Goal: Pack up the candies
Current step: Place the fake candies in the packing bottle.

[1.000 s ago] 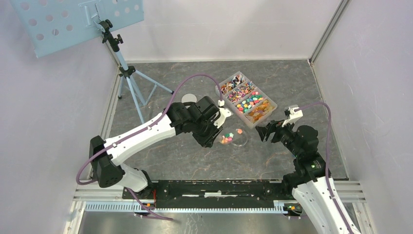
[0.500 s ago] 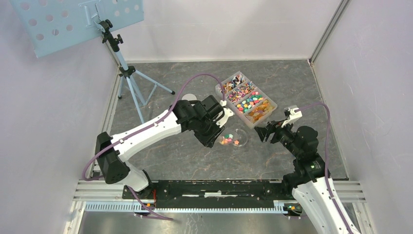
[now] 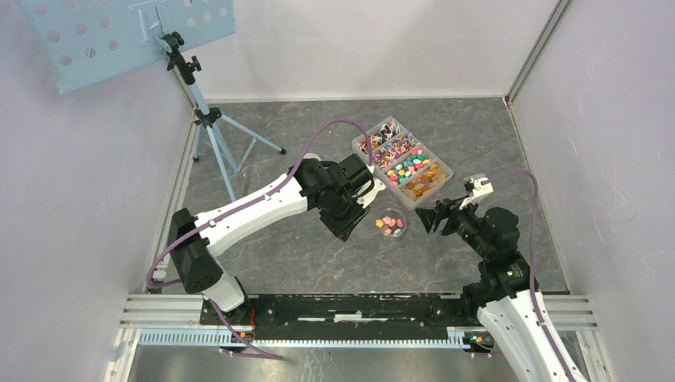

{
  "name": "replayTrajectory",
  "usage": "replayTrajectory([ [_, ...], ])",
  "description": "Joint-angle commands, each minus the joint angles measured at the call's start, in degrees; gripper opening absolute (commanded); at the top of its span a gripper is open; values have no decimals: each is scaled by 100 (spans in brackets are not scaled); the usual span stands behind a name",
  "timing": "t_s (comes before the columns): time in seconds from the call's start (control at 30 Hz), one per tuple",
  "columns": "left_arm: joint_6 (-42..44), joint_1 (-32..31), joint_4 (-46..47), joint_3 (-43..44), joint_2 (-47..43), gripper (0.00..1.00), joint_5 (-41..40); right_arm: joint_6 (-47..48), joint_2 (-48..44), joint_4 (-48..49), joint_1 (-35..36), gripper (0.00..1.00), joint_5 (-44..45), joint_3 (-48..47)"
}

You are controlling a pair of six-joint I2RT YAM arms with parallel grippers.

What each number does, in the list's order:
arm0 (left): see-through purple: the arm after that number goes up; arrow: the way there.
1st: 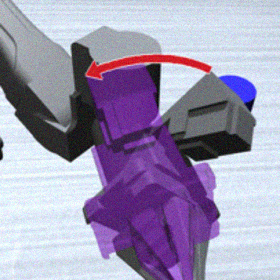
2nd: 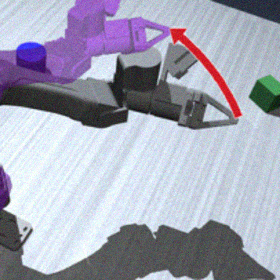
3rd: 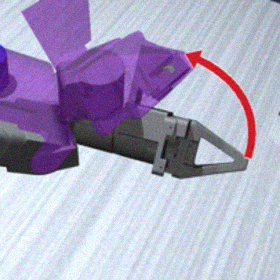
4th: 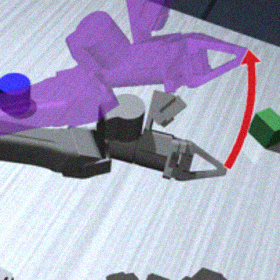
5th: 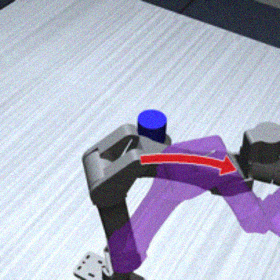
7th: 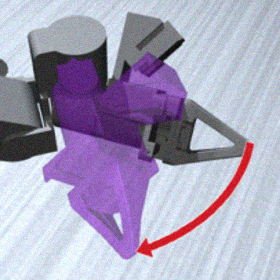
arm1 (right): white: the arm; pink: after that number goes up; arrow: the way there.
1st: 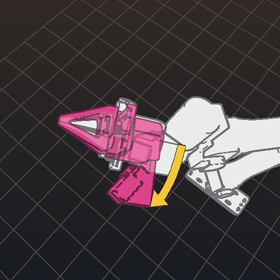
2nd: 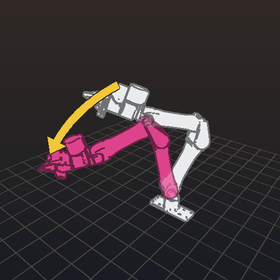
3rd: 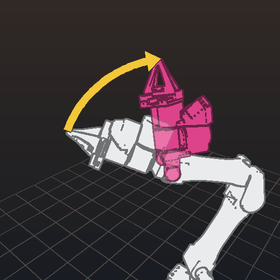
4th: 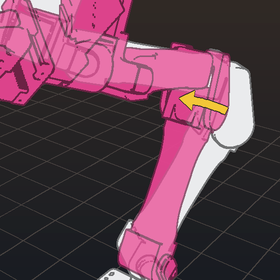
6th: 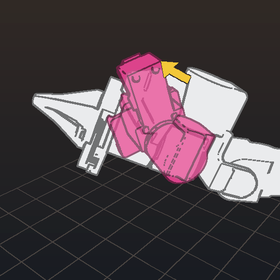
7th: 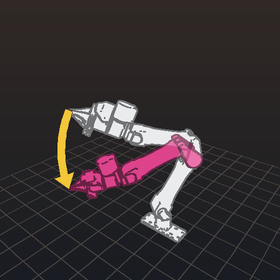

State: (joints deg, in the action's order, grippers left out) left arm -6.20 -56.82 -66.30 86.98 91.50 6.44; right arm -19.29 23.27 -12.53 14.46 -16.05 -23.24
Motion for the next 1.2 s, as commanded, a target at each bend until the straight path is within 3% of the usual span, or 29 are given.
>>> replayTrajectory([
  [0.0,-198,-64,-65,267,26,2,-4,-27,-59,269,-27,73,-53,48],
  [0.7,-215,-69,212,225,-420,2,-179,-222,-7,464,-22,72,-292,78],
  [0.77,-209,-73,371,128,-558,2,-198,-275,2,613,-28,68,-443,131],
  [0.97,-137,-69,1057,-153,-963,2,-71,-784,272,1412,-27,41,-943,214],
  [1.17,-58,-62,1210,-219,-946,2,214,-1632,866,2871,-13,38,-1491,329],
])
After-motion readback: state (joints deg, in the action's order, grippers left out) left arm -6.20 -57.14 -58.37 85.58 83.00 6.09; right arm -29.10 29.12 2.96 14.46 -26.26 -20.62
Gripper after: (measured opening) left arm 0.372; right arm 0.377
